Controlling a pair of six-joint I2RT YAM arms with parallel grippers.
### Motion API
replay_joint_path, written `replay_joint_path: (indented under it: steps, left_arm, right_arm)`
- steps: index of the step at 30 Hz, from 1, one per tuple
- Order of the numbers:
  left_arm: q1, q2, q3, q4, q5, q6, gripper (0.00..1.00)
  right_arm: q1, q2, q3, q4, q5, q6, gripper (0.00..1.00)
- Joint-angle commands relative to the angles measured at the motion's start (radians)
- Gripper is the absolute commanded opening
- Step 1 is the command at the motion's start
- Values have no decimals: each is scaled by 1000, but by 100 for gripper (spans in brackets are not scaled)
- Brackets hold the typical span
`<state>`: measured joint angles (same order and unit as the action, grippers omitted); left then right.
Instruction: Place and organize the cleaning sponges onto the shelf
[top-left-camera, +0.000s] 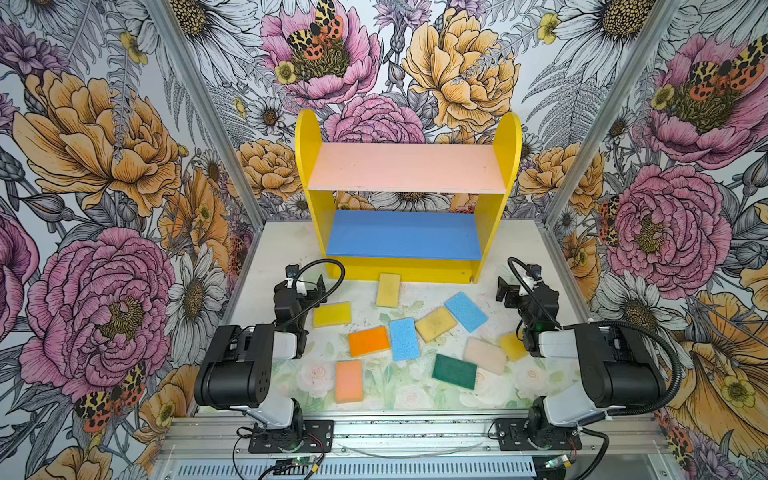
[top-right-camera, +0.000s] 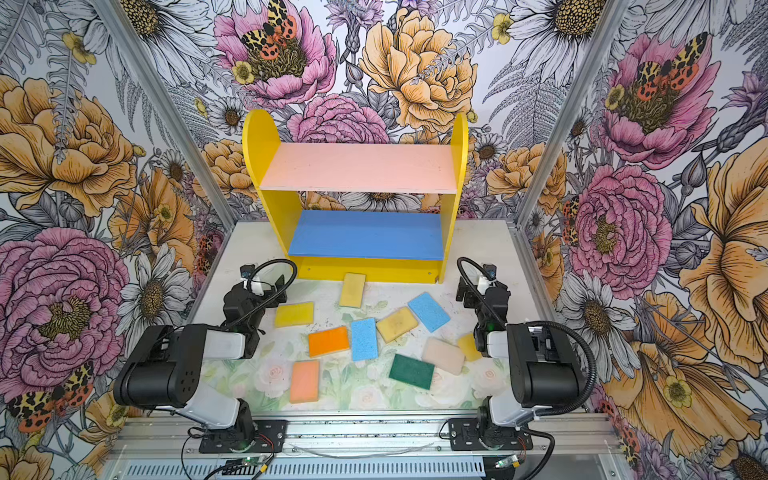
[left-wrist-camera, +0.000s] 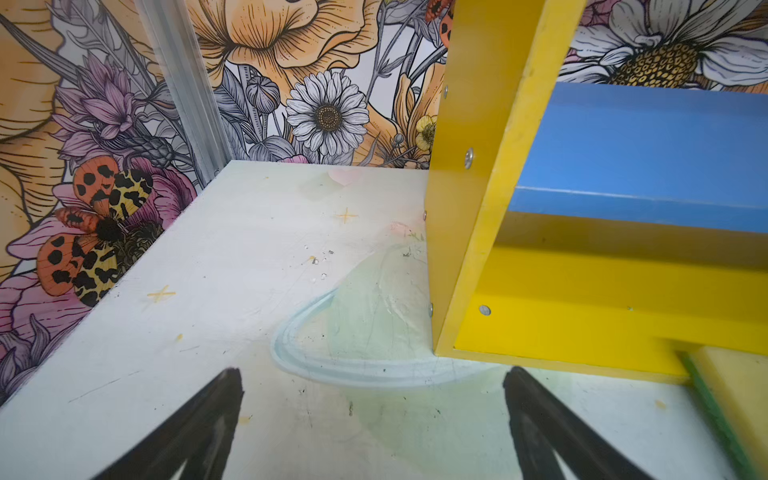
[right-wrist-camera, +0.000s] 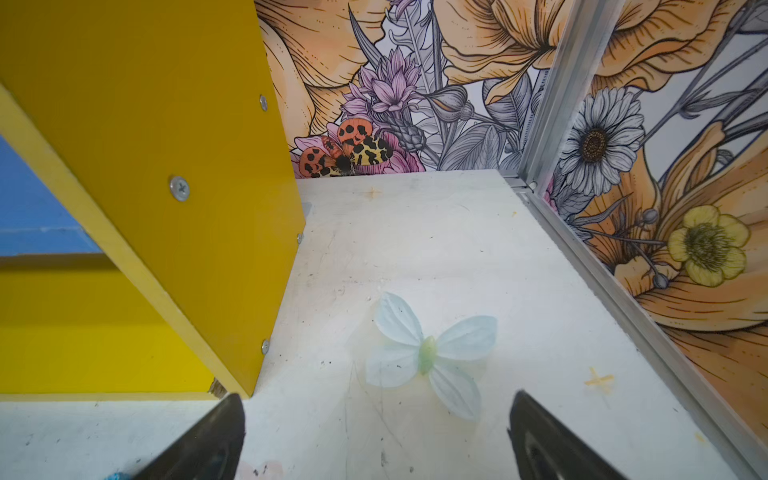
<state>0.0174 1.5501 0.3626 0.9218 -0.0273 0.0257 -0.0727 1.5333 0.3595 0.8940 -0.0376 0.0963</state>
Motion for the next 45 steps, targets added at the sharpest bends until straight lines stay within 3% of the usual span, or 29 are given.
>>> replay_joint_path:
  steps: [1, 25, 27, 30, 33, 36, 40, 45]
  left_arm:
    - [7, -1, 18, 8, 29, -5, 99]
    - [31, -2, 19, 11, 53, -26, 99]
    - [25, -25, 29, -35, 30, -28, 99]
    - [-13, -121, 72, -194, -112, -30, 99]
    - [-37, -220, 139, -375, -236, -49, 99]
    - [-25, -321, 220, -606, -301, -230, 99]
    - [-5, -435, 294, -830, -194, -412, 99]
    - [-65, -616, 258, -923, -65, -557, 99]
  right_arm:
    - [0, 5, 19, 12, -3, 8, 99]
    - [-1, 4, 17, 14, -1, 9, 99]
    - [0, -9, -9, 55, 30, 21, 99]
    - [1, -81, -36, 36, 80, 32, 99]
    - [2, -214, -23, -99, 146, 51, 98]
    - [3, -385, 34, -323, 215, 121, 97]
    - [4, -573, 158, -686, 174, 210, 97]
    - [6, -759, 267, -1046, 31, 262, 97]
